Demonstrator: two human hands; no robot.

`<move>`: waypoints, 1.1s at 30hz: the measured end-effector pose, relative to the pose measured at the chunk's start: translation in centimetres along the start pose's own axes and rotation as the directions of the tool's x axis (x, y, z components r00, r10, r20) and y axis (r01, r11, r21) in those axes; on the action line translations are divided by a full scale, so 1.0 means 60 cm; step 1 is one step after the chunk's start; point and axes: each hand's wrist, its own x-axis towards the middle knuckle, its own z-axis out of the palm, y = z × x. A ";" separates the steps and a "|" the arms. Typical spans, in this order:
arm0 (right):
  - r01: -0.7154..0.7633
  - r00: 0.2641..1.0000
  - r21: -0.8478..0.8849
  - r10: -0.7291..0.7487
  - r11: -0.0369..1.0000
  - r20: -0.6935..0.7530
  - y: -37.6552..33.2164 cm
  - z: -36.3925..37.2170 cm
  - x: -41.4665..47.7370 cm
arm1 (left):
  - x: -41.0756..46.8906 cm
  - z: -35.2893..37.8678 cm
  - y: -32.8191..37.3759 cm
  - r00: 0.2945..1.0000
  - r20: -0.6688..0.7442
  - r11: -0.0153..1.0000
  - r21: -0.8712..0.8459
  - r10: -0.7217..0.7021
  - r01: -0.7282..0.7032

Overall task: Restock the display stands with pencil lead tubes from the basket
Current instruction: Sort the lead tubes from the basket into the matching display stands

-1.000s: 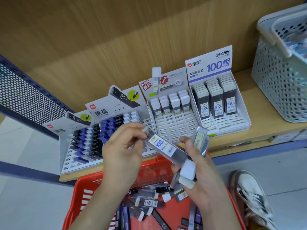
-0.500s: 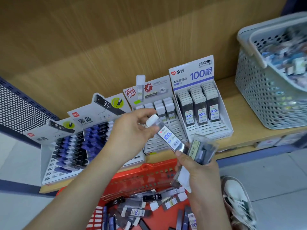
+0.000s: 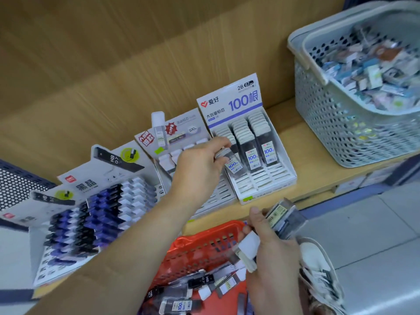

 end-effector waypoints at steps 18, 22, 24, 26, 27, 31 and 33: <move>-0.036 0.998 0.015 0.035 0.999 0.059 -0.010 0.007 -0.013 | 0.033 0.014 -0.003 0.966 0.185 0.971 0.126 0.180 -0.205; -0.060 0.995 -0.003 0.060 0.998 0.078 -0.007 0.007 -0.016 | 0.041 0.026 -0.001 0.986 0.142 0.993 0.070 0.082 -0.093; -0.096 0.992 0.004 0.095 0.995 0.087 -0.007 0.006 -0.015 | 0.042 0.028 0.000 0.989 0.129 0.987 0.132 0.077 -0.094; -0.162 0.981 0.022 0.159 0.987 0.109 -0.009 0.005 -0.011 | 0.042 0.030 -0.001 0.989 0.104 0.968 0.215 0.108 -0.128; -0.194 0.974 0.030 0.189 0.981 0.121 -0.010 0.003 -0.010 | 0.043 0.031 -0.003 0.990 0.082 0.963 0.233 0.116 -0.133; -0.241 0.953 0.066 0.223 0.968 0.203 -0.010 0.003 -0.010 | 0.052 0.037 -0.005 0.997 0.030 0.975 0.207 0.072 -0.077; -0.225 0.955 0.081 0.203 0.971 0.217 -0.008 0.004 -0.008 | 0.046 0.028 0.005 1.000 0.005 0.991 0.134 -0.001 0.000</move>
